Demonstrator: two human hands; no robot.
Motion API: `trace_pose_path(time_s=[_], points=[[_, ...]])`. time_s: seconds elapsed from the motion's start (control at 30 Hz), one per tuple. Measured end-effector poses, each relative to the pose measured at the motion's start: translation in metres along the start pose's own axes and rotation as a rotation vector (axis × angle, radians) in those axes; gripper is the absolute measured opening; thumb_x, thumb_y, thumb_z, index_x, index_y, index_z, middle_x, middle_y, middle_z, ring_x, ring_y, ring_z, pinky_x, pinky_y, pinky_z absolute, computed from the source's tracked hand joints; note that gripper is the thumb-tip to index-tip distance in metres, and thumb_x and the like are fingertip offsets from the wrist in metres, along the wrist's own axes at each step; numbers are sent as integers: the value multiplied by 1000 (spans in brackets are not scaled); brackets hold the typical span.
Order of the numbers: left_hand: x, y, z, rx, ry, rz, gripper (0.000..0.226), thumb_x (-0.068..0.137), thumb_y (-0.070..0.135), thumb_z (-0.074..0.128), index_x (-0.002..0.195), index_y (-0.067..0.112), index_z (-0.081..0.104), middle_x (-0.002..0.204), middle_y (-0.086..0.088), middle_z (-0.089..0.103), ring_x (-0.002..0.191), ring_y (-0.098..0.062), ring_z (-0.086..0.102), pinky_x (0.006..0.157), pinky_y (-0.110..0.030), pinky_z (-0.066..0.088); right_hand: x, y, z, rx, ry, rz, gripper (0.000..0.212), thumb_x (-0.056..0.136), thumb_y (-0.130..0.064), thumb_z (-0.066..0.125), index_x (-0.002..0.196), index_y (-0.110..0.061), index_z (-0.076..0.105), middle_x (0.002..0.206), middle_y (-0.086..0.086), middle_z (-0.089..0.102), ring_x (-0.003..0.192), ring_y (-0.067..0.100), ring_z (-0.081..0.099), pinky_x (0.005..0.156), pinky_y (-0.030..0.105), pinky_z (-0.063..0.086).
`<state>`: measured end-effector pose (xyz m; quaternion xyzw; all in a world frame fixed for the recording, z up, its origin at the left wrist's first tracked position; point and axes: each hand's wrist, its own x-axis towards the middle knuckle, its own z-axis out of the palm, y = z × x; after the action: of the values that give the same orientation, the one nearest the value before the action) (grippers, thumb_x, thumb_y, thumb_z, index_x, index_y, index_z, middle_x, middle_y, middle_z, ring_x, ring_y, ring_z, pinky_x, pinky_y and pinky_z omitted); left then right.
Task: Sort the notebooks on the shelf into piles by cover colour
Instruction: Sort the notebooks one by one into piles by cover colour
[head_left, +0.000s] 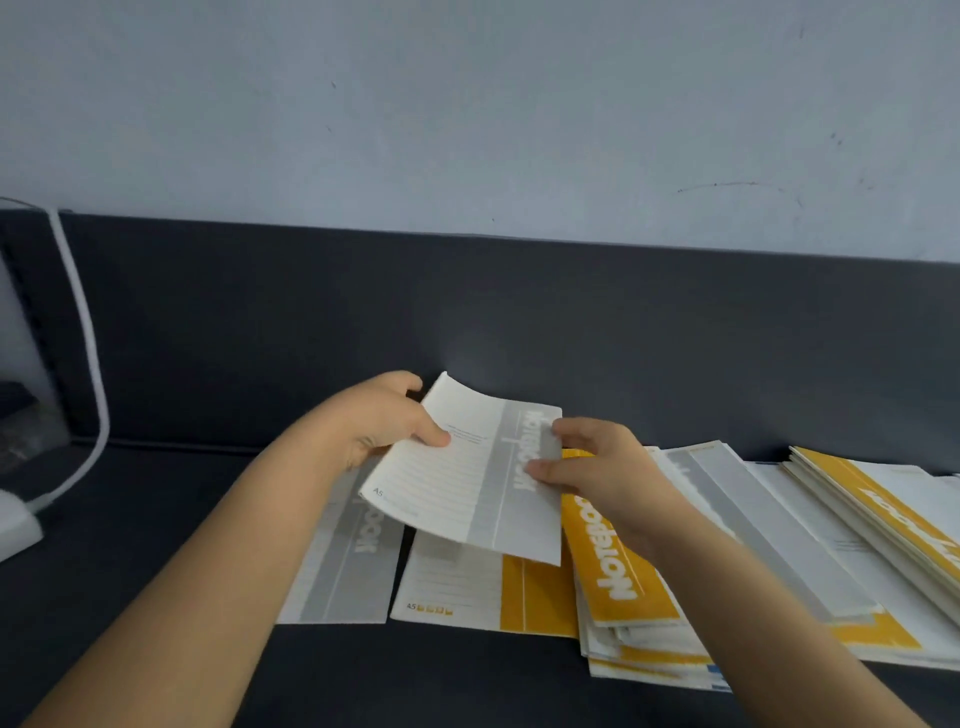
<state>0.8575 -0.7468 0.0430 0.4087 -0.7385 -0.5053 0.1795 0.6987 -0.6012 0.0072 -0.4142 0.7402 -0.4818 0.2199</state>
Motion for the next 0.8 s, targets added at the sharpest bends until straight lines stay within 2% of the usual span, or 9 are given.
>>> trace_pose_path(time_s=[0.07,0.13,0.27,0.37,0.4,0.47,0.53,0.7,0.8], points=[[-4,-7,-14,85,11,-3,65,74,3,79,131,16,53,112,-5,69,96,-21,68,83,-36,55,-4,-13,16,-60,-20,-6,39,84,-20,72,120,-15,57,95,-11,53,78,6,52,55,11,45],[-10,-20,-27,178,26,-17,55,69,11,84,118,15,58,108,-3,69,93,-20,68,85,-39,56,-6,-26,38,-152,-59,-13,43,82,-24,74,119,-8,59,96,-6,57,87,12,57,71,18,51],[-15,-52,-49,471,100,-69,87,70,38,83,140,16,37,138,-5,40,119,-24,50,97,-36,47,-3,-45,92,-368,-164,-70,31,85,-26,67,109,-8,62,100,2,61,94,18,60,79,27,50],[-19,-75,-53,862,71,-50,77,81,59,64,139,16,37,145,-9,24,132,-27,30,102,-34,36,-3,-41,129,-617,-292,-166,37,92,-32,54,120,-7,55,119,8,59,110,22,56,83,25,44],[-19,-86,-52,982,25,-54,79,87,64,52,145,15,31,154,-11,15,141,-29,18,109,-37,28,-4,-36,138,-724,-345,-192,45,95,-37,48,129,-7,49,131,10,53,121,25,50,95,30,42],[-20,-105,-49,1095,-87,-82,82,96,65,24,155,12,6,163,-7,-9,149,-26,-8,119,-43,9,-7,-26,150,-955,-413,-222,59,100,-43,31,148,-8,26,153,13,28,141,26,27,116,40,21],[-21,-116,-50,1091,-130,-105,79,97,64,10,155,14,-9,162,-2,-18,149,-20,-16,121,-43,0,-7,-24,149,-1045,-425,-225,62,101,-45,22,152,-11,15,159,11,15,146,24,14,119,43,7],[-27,-96,-43,1237,-34,25,72,100,57,10,156,13,-2,164,-9,-4,150,-23,-7,121,-43,3,-10,-30,108,-1107,-279,-214,59,100,-50,24,150,-18,24,158,6,19,146,24,13,118,46,13],[-36,-65,-17,1069,23,240,64,100,55,24,150,15,25,156,-5,31,142,-25,29,113,-40,29,-10,-18,57,-1126,-145,-126,57,99,-49,31,146,-17,32,154,6,30,143,25,23,116,42,24]])
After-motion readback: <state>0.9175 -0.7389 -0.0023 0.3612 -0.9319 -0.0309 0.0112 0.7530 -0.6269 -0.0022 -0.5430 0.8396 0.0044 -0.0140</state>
